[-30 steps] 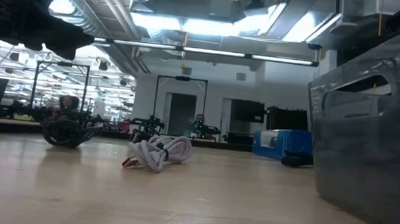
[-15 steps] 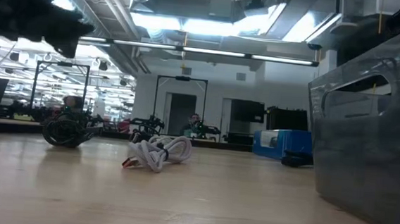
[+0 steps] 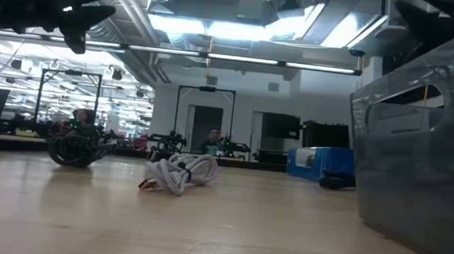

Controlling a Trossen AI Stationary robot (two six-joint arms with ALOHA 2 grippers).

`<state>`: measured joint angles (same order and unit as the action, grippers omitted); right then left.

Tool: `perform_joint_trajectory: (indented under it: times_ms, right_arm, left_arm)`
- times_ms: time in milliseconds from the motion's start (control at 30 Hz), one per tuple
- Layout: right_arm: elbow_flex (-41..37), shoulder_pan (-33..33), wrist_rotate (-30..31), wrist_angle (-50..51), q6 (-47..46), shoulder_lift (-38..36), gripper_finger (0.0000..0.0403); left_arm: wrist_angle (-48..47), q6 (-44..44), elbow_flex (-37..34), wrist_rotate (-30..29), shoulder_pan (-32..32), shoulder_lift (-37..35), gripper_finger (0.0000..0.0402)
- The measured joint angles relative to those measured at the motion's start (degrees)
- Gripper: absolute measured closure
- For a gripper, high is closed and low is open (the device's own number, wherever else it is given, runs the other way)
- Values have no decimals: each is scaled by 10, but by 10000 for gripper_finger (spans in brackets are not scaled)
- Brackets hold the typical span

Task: Pick and place USB-C Cables
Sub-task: Put the middle black charger cable into the black bin

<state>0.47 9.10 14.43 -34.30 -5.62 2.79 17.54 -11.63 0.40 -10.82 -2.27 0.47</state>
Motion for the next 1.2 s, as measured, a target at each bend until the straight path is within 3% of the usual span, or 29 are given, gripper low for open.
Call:
perform_joint_trajectory:
  times_ms: [167,333,467,600,700,767,1000,1100,1200]
  right_arm:
    - [0,0,1,-143,53,62,257]
    - [20,0,22,-193,59,156,257]
    - [74,0,101,-193,73,240,257]
    - [137,0,251,-158,92,320,257]
    - [189,-8,354,-95,90,375,257]
    - [226,-20,382,-34,74,409,257]
    - [361,-67,365,225,10,498,257]
    - [407,-81,364,362,-51,515,257]
    - [432,-87,349,482,-138,522,257]
  left_arm:
    - [-6,0,0,-20,0,0,264]
    - [-5,1,0,-20,0,0,264]
    - [-2,-2,0,-57,0,0,264]
    - [-2,-3,0,-86,0,0,264]
    - [-2,-2,0,-92,0,0,264]
    - [-3,0,0,-93,0,0,264]
    - [12,-36,0,-94,0,0,264]
    - [29,-70,5,-97,0,13,264]
    - [30,-46,38,-122,5,48,264]
